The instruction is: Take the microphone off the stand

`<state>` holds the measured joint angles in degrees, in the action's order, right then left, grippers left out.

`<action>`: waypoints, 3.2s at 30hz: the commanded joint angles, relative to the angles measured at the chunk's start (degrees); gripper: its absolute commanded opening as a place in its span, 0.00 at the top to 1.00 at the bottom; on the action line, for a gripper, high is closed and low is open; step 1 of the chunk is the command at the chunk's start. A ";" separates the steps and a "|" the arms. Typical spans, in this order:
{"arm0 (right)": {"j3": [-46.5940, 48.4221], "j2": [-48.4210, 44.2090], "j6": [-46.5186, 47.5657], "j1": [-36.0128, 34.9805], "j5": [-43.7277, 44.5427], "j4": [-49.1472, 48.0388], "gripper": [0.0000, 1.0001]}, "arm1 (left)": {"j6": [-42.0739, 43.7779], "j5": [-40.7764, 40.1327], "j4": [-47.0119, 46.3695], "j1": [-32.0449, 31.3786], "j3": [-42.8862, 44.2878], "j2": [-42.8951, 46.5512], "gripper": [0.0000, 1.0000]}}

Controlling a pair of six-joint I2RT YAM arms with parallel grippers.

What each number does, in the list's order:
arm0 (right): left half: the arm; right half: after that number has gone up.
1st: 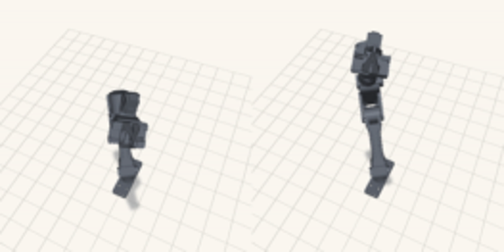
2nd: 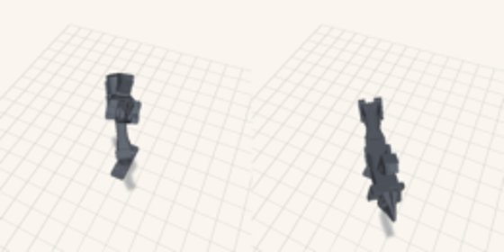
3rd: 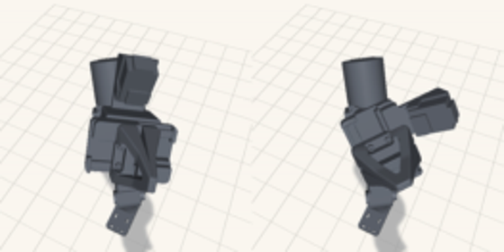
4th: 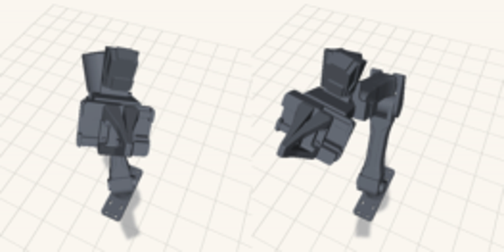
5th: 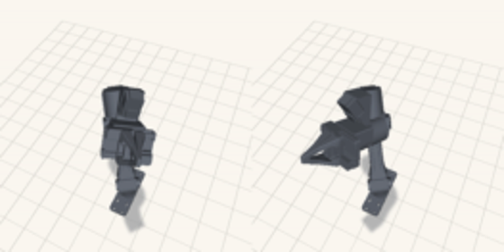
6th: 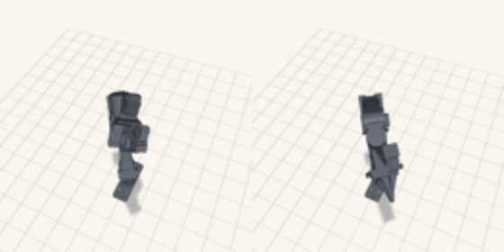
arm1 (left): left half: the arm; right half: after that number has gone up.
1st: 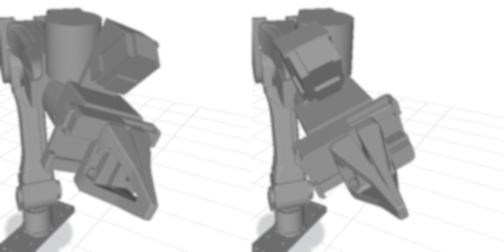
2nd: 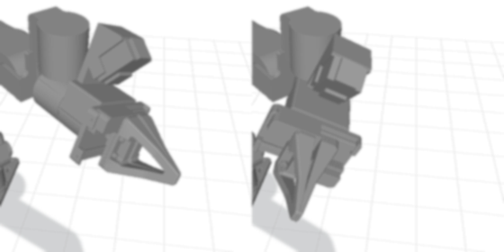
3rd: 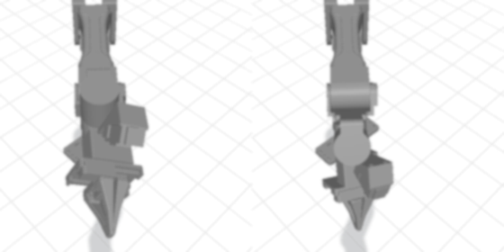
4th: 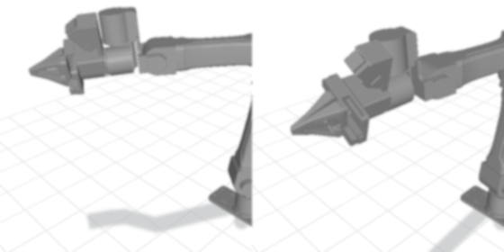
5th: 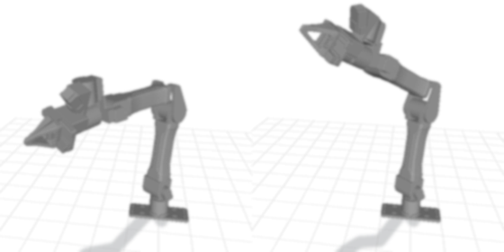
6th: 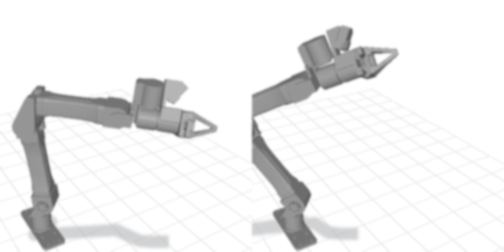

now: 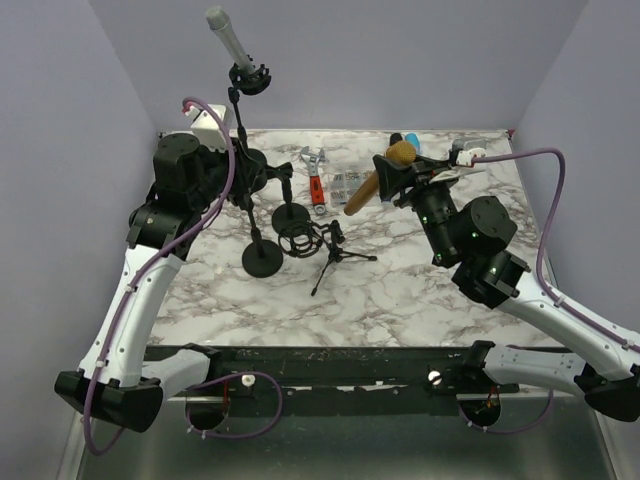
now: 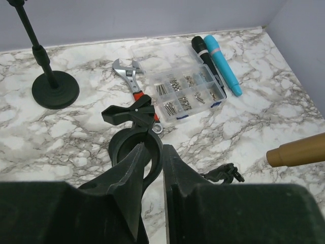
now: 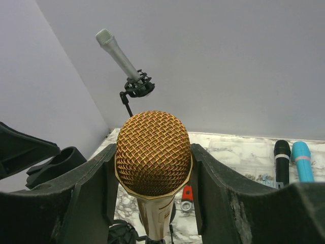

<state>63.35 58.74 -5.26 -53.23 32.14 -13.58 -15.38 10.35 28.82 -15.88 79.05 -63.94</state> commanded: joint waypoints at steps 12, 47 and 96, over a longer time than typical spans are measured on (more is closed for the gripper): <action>-1.21 -0.61 0.33 -0.09 0.96 -1.14 0.99 | -4.25 -3.14 -7.05 -0.11 -21.87 3.60 0.92; 2.50 3.20 3.84 -0.03 9.40 6.25 0.99 | -4.70 2.93 -3.63 0.19 -5.95 6.92 0.07; 50.93 78.75 11.99 45.37 3.81 26.04 0.99 | 8.94 -14.42 -9.05 -13.96 -18.51 20.61 0.02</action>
<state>107.46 132.31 0.58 -8.34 38.24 14.24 -8.10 -0.30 19.49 -29.45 60.20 -42.39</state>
